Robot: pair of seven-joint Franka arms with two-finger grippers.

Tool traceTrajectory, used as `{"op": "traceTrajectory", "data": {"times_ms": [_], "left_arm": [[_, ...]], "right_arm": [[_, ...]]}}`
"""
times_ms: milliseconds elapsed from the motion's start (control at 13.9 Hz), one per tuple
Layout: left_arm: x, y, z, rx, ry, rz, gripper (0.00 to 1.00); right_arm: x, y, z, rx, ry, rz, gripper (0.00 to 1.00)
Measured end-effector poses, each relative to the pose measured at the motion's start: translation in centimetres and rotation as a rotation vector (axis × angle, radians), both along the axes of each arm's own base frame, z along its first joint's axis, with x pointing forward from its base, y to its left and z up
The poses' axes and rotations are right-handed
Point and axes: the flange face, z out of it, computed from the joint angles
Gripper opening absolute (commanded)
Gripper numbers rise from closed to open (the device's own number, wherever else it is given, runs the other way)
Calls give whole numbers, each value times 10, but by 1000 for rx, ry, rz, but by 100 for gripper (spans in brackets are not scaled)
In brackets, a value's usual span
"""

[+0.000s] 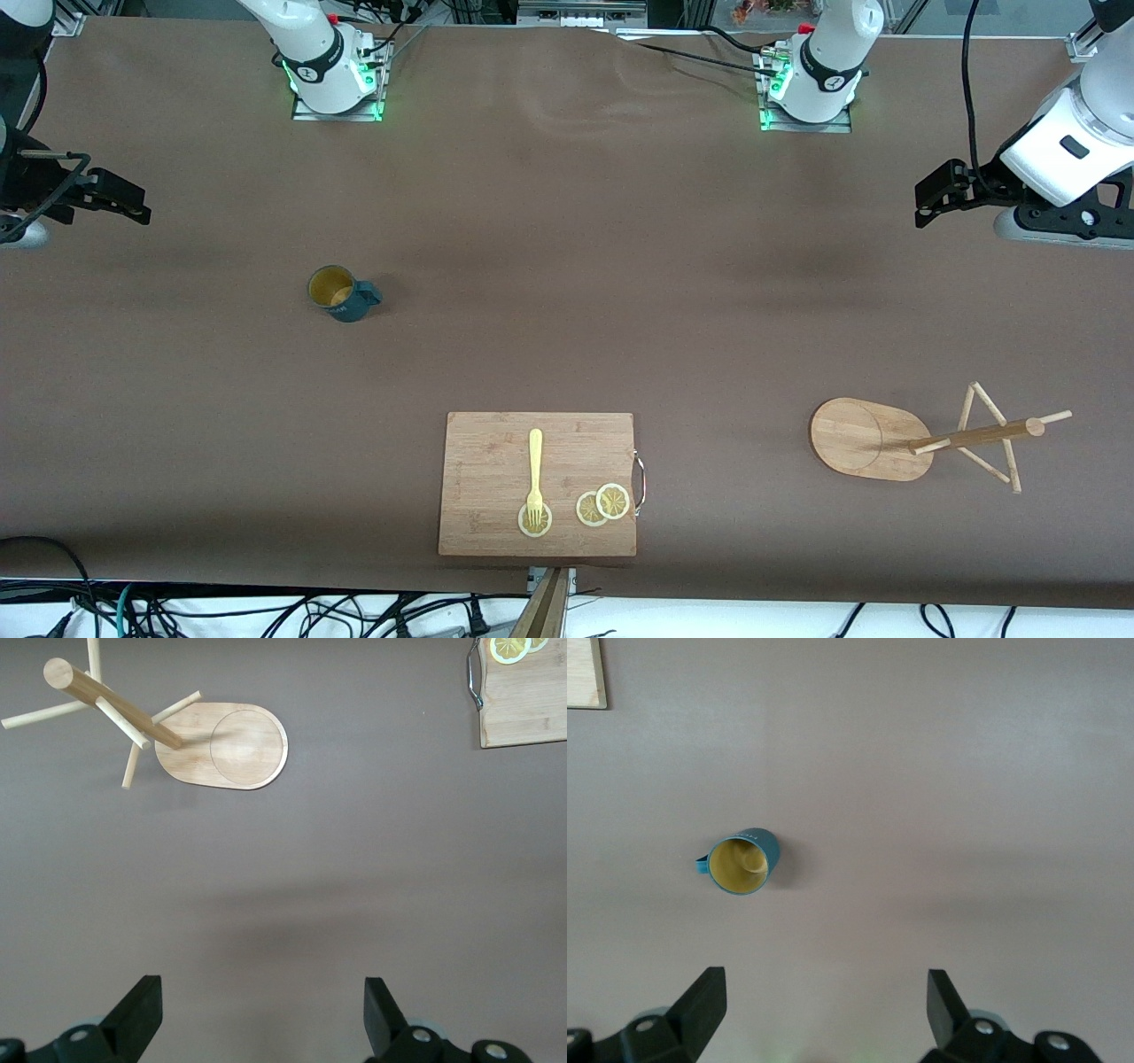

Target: Pass cup and hang on rack

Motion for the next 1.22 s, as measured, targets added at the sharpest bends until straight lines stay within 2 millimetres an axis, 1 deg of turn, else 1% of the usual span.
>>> {"op": "traceTrajectory", "data": {"times_ms": [287,575,1222], "left_arm": [[0,0,0,0,0,-1,100],[0,-1,0,0,0,-2,100],[0,-1,0,0,0,-2,100]], "right_arm": [[0,5,0,0,0,9,100],[1,16,0,-8,0,31,100],[1,19,0,-10,0,37,100]]}}
